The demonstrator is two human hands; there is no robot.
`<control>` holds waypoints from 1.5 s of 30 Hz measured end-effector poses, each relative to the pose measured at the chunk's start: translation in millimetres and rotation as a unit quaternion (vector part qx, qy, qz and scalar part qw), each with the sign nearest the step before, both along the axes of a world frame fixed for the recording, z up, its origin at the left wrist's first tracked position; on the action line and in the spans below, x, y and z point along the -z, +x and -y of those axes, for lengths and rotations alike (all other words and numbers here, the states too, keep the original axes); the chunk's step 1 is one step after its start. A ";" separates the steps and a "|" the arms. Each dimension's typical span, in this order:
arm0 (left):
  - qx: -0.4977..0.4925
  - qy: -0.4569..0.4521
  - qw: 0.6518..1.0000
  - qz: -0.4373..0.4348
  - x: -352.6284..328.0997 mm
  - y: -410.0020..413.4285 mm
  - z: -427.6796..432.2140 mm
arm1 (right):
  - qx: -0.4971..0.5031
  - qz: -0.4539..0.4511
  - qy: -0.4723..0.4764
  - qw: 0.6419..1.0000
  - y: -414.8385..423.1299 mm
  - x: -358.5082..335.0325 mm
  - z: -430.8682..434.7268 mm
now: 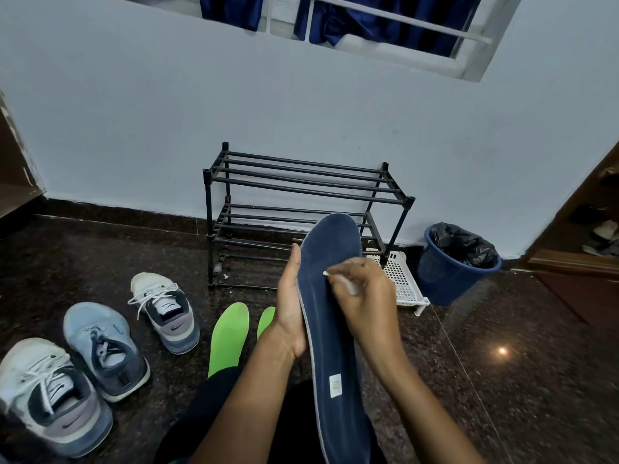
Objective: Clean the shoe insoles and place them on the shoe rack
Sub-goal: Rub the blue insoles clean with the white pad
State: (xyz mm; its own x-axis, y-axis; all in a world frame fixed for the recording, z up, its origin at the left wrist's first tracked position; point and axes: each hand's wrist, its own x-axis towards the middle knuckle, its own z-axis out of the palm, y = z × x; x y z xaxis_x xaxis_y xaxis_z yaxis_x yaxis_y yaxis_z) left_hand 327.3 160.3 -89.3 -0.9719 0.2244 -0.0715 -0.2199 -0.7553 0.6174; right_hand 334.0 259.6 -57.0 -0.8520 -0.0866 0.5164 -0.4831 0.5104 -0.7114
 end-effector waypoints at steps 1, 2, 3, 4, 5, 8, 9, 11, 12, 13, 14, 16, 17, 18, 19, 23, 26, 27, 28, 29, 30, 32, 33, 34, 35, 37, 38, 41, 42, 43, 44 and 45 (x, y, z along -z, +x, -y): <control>0.003 -0.005 1.000 -0.001 0.8 0.2 0.0 | -0.020 -0.005 0.007 1.000 5.3 3.1 2.6; 0.003 -0.005 1.000 0.005 -0.3 1.4 -0.6 | -0.039 -0.012 0.018 0.999 10.8 5.6 5.2; 0.000 0.002 1.000 0.009 0.7 1.1 -0.9 | -0.054 -0.020 0.028 0.998 14.7 7.7 7.6; -0.006 0.008 1.000 0.016 1.1 0.5 -1.4 | -0.061 -0.031 0.036 0.997 16.4 8.0 8.7; -0.009 0.004 1.000 0.017 2.5 -0.7 -1.9 | -0.060 -0.043 0.042 0.996 15.3 6.9 8.8; 0.002 -0.012 1.000 0.007 2.6 0.1 -4.5 | -0.025 -0.073 0.046 0.996 1.5 -1.4 6.3; -0.005 -0.019 1.000 0.009 3.0 0.2 -5.2 | -0.013 -0.071 0.046 0.996 -3.5 -4.7 5.5; -0.022 -0.028 0.999 0.016 4.3 0.2 -4.9 | -0.002 -0.056 0.046 0.997 -6.2 -8.2 7.1; -0.019 -0.029 0.999 0.018 4.0 0.8 -4.4 | -0.006 -0.048 0.044 0.998 -3.0 -7.7 9.4; -0.012 -0.031 0.999 0.019 4.2 1.6 -2.9 | -0.016 -0.041 0.040 0.998 1.8 -6.0 12.1; -0.008 -0.030 0.999 0.026 2.7 2.4 -2.5 | -0.029 -0.032 0.038 0.998 8.1 -4.1 14.5; -0.001 -0.029 0.999 0.025 3.8 1.3 -1.7 | -0.052 -0.022 0.031 0.998 18.1 -1.0 16.9; 0.006 -0.026 0.999 0.022 5.9 -0.6 -1.7 | -0.054 -0.021 0.028 0.998 18.8 -0.7 16.5; 0.012 -0.026 0.999 0.019 6.4 -1.5 -2.2 | -0.050 -0.023 0.028 0.998 17.2 -1.4 15.1; 0.010 -0.034 0.999 0.016 7.4 -2.0 -2.9 | -0.043 -0.028 0.030 0.998 14.3 -2.8 13.8; -0.009 -0.059 0.998 0.004 7.9 -2.5 -5.9 | -0.010 -0.028 0.025 0.999 0.3 -8.6 10.9; -0.011 -0.073 0.997 0.005 8.4 -2.8 -3.9 | -0.006 -0.014 0.022 1.000 1.4 -8.1 11.2; -0.009 -0.069 0.998 0.008 6.6 -2.0 -3.5 | -0.016 -0.008 0.018 1.000 4.8 -7.3 11.8; -0.005 -0.064 0.998 0.008 5.3 -1.6 -3.1 | -0.028 -0.004 0.015 0.999 9.2 -6.6 12.9; 0.000 -0.054 0.999 0.006 4.6 -1.6 -2.8 | -0.039 -0.002 0.013 0.999 13.5 -5.7 14.0; 0.004 -0.048 0.999 0.006 6.1 -2.7 -2.7 | -0.045 -0.004 0.016 0.999 16.5 -5.4 14.6; 0.006 -0.042 0.999 0.007 8.3 -3.9 -3.4 | -0.044 -0.013 0.019 0.999 14.5 -5.5 13.1; 0.006 -0.047 0.999 0.006 8.6 -3.5 -4.1 | -0.040 -0.017 0.020 0.999 11.5 -6.2 11.8; 0.003 -0.054 0.999 0.004 10.4 -4.3 -3.7 | -0.033 -0.019 0.020 0.999 8.0 -7.0 10.7; -0.002 -0.060 0.998 0.002 10.3 -4.0 -4.7 | -0.023 -0.021 0.023 0.999 4.2 -7.8 9.6; -0.017 -0.061 0.998 0.007 10.4 -3.5 -6.6 | -0.006 -0.026 0.024 0.999 -1.3 -8.5 8.4; -0.020 -0.062 0.998 0.009 11.3 -4.3 -6.4 | -0.003 -0.028 0.022 0.999 -1.5 -8.3 8.6; -0.006 -0.054 0.999 0.006 7.3 -1.4 -3.9 | -0.022 -0.023 0.021 0.999 8.3 -4.4 11.1; -0.004 -0.048 0.999 0.003 7.9 -2.0 -3.1 | -0.033 -0.015 0.023 0.999 13.5 -2.4 11.8; -0.005 -0.049 0.999 -0.001 8.2 -2.3 -2.4 | -0.041 -0.008 0.025 0.999 18.0 -0.5 12.4; -0.003 -0.042 0.999 -0.001 9.1 -3.4 -2.7 | -0.044 -0.005 0.028 0.999 20.2 0.8 12.2; 0.000 -0.045 0.999 0.000 8.9 -3.2 -2.5 | -0.042 -0.009 0.029 0.999 19.5 1.2 11.4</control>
State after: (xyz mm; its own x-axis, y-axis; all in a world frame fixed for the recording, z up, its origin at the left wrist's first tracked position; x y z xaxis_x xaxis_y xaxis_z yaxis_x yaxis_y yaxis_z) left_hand 324.1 162.9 -98.2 -0.9720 0.2166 -0.0916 -0.2196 -0.6968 0.6828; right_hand 353.5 248.2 -58.2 -0.8306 -0.1887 0.5240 -0.5392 0.5077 -0.6719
